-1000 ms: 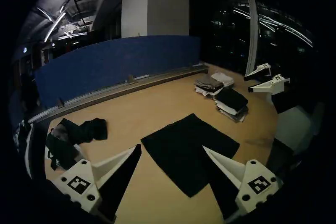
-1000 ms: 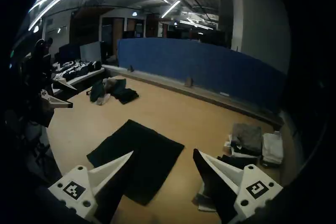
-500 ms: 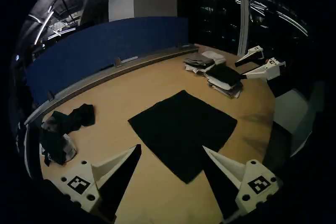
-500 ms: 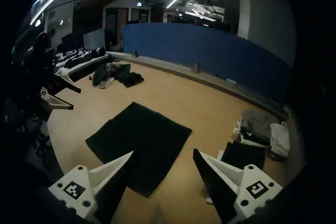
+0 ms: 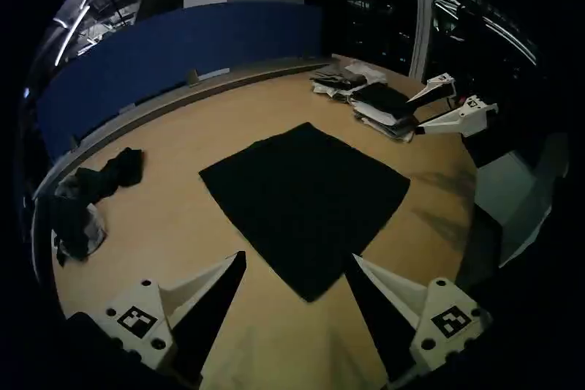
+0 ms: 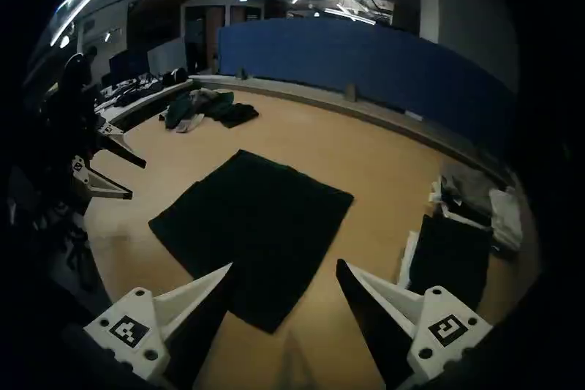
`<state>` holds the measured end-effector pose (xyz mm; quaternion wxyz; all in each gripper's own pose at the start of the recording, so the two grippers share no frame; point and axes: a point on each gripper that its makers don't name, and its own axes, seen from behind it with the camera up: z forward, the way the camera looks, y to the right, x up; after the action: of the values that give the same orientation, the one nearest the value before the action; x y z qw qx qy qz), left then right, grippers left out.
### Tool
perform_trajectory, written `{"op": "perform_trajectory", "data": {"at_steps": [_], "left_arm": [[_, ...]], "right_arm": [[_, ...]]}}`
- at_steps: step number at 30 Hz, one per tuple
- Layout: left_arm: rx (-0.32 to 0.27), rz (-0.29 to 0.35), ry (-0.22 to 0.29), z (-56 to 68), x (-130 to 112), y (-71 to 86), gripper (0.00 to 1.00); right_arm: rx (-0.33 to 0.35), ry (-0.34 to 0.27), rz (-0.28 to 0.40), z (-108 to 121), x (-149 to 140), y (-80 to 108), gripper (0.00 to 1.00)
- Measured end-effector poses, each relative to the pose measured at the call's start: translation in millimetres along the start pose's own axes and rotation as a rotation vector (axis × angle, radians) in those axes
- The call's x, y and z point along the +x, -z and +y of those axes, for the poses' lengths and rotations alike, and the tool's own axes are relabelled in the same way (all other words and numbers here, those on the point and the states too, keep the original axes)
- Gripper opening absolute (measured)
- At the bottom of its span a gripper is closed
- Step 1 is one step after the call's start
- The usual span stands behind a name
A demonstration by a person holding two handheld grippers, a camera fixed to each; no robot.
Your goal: Fold towel
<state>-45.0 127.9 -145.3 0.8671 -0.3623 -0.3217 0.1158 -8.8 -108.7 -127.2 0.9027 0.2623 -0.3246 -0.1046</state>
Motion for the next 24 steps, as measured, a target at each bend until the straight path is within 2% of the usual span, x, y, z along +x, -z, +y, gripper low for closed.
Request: {"op": "perform_trajectory", "data": {"at_steps": [12, 18, 24], "left_arm": [[-0.019, -0.071, 0.002, 12.1, -41, -25.5, 0.97], [-0.033, -0.093, -0.014, 20.1, -54, -32.1, 0.97], [-0.045, -0.108, -0.007, 26.5, -64, -37.3, 0.97]], "right_arm": [[0.019, 0.002, -0.064, -13, -44, -22.7, 0.99], [0.022, 0.008, -0.094, -18, -63, -28.6, 0.99], [0.033, -0.001, -0.120, -22, -81, -33.9, 0.97]]}}
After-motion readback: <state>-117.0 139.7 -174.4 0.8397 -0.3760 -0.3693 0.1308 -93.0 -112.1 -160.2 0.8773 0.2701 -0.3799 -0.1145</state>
